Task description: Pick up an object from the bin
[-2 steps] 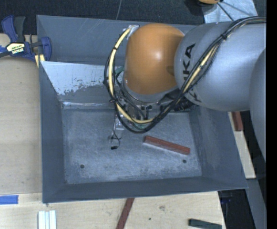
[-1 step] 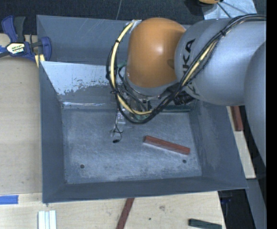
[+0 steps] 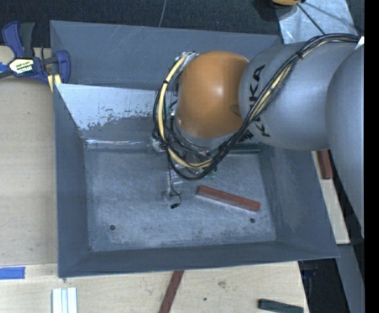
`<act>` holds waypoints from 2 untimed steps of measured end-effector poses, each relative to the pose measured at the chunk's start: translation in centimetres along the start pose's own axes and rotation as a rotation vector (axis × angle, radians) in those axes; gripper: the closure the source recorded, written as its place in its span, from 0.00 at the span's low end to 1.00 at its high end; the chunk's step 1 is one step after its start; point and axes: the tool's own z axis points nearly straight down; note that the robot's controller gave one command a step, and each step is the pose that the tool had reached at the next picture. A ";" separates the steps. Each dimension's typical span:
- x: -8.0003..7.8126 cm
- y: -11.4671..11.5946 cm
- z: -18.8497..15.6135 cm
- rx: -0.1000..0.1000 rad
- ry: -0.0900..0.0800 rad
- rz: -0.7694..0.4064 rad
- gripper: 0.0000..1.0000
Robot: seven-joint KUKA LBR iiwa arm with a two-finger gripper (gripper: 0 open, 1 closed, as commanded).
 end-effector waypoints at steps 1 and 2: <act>0.7 -6.2 5.1 0.000 0.004 0.120 0.00; 0.0 -8.5 5.7 0.003 0.012 0.039 0.00</act>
Offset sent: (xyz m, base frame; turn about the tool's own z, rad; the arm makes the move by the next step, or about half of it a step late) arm 0.0324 -0.0626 -0.0295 -0.2233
